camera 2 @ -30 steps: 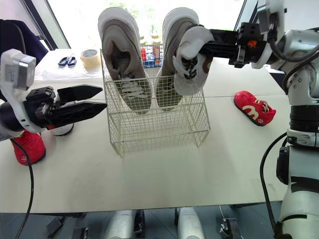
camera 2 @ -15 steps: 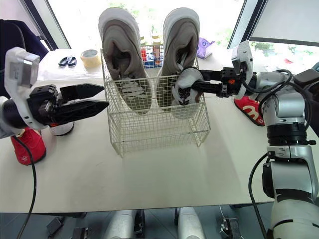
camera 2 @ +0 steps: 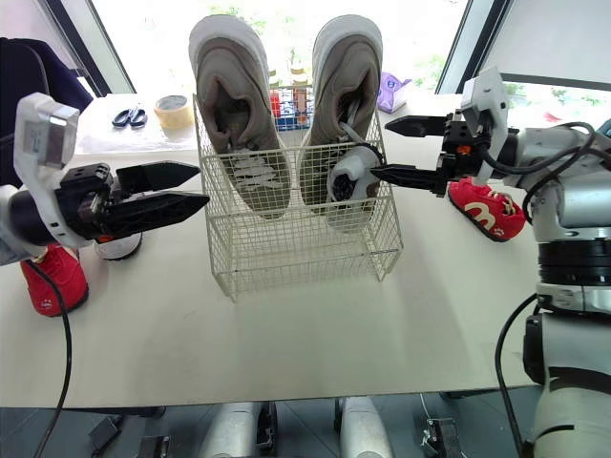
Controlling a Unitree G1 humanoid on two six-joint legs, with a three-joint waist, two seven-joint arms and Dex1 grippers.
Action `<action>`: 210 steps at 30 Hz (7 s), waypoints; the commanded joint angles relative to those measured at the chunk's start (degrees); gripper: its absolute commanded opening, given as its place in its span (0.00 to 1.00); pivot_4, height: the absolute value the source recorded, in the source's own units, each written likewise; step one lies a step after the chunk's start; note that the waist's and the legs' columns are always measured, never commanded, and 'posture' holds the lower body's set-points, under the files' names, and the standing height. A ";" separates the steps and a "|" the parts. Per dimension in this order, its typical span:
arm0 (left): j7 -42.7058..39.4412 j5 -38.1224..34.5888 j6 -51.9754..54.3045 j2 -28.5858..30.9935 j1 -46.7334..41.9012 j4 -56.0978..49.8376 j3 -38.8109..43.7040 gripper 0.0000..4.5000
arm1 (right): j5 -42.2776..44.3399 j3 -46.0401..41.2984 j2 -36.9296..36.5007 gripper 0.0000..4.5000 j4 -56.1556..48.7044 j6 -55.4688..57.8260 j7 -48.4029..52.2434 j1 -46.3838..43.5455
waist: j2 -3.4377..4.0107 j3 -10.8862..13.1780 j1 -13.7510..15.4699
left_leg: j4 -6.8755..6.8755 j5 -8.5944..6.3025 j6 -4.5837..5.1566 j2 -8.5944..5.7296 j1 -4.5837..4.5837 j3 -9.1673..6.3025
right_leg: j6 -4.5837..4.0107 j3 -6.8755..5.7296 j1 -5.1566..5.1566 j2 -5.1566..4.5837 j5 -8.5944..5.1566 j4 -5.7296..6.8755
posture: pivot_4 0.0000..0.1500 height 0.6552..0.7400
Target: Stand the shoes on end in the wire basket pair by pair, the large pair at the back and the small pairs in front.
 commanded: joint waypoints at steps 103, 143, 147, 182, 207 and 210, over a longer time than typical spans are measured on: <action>18.04 70.60 3.94 -18.18 -35.62 24.98 7.00 0.00 | 6.02 -3.43 -17.63 1.00 -6.41 21.99 3.15 3.10 | -0.03 -0.12 0.15 | 0.11 0.31 -0.55 -0.02 0.00 0.07 | 0.29 0.03 -0.08 -0.06 0.15 0.24 | 1.00 0.07; 35.86 21.69 2.71 -35.93 -4.94 -23.75 6.72 0.00 | -2.27 2.19 -8.81 1.00 10.11 14.83 5.84 -6.66 | -0.07 -0.12 -0.05 | 0.16 0.11 -0.20 -0.04 0.65 0.14 | 0.34 0.33 0.47 -0.04 0.18 0.24 | 1.00 0.07; 33.41 30.37 -4.34 -36.29 0.74 -23.97 -0.77 0.00 | -2.66 2.43 -7.91 1.00 10.56 14.94 5.82 -7.43 | -0.07 -0.12 0.16 | 0.18 0.05 -0.09 -0.07 0.73 0.14 | 0.31 0.31 0.58 -0.01 0.17 0.25 | 1.00 0.07; 27.86 71.06 -34.93 -41.92 5.11 -8.40 -22.30 0.00 | -0.98 -0.79 -6.03 1.00 8.96 16.73 3.16 -4.47 | -0.03 -0.14 1.43 | 0.21 -0.03 0.06 -0.10 0.81 0.26 | 0.28 0.25 0.80 0.00 0.16 0.12 | 1.00 0.07; 18.19 46.42 -14.13 -39.27 18.33 -23.25 -8.79 0.80 | 0.76 -1.96 -5.34 1.00 4.95 17.40 1.90 1.28 | 0.13 -0.23 1.26 | 0.18 -0.08 0.13 -0.05 0.82 0.09 | 0.08 0.25 0.79 -0.02 0.05 0.07 | 1.00 0.07; 17.15 31.18 -9.35 -33.54 22.02 -24.90 -0.50 0.80 | 1.15 -2.16 -5.57 1.00 3.04 17.89 1.90 3.32 | 0.13 -0.22 0.99 | 0.16 -0.08 0.13 0.00 0.79 0.10 | 0.08 0.26 0.72 -0.03 0.05 0.07 | 1.00 0.07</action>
